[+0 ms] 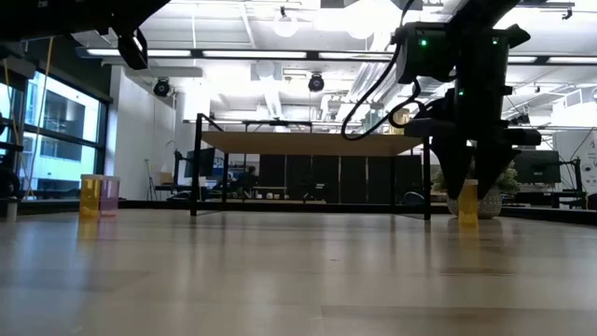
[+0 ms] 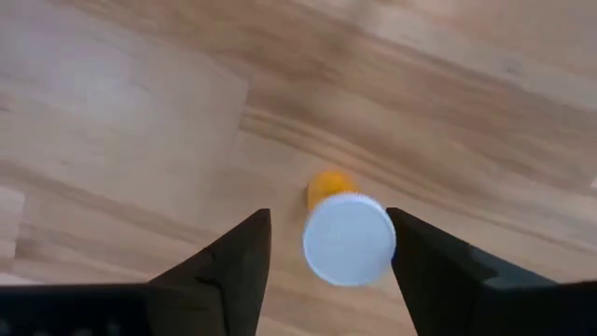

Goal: Pick and place medicine bottles onto shelf by color
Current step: Put the top right orange pill bottle on the shelf

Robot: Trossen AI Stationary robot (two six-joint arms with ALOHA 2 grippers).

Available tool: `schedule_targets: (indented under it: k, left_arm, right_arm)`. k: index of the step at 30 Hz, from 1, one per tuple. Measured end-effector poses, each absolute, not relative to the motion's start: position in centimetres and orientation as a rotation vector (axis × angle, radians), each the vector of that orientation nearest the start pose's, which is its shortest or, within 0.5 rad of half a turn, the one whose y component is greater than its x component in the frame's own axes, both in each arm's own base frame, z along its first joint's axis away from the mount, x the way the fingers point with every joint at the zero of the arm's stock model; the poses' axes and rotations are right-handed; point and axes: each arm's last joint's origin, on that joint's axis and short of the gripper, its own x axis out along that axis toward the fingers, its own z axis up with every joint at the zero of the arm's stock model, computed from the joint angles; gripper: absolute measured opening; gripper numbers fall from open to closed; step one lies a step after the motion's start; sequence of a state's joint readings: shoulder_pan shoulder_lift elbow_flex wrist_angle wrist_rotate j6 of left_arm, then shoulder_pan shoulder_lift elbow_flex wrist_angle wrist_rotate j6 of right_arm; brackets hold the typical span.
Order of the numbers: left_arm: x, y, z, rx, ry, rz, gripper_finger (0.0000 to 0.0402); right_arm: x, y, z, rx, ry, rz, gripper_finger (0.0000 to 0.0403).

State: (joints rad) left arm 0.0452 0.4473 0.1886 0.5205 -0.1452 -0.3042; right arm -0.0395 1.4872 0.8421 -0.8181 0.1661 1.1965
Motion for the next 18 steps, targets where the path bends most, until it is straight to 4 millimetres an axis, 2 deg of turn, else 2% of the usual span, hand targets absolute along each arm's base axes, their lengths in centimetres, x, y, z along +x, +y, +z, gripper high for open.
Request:
schedule_targets:
  k: [6, 18]
  left_arm:
    - [12.70, 0.99, 23.80, -0.315, -0.289, 0.148, 0.0000]
    - [12.70, 0.99, 23.80, -0.322, -0.289, 0.147, 0.0000]
  right_arm:
    - [23.94, -1.70, 17.22, 0.854, 1.129, -1.037, 0.0169]
    - [23.95, -1.63, 17.21, 0.844, 1.158, -0.999, 0.0132]
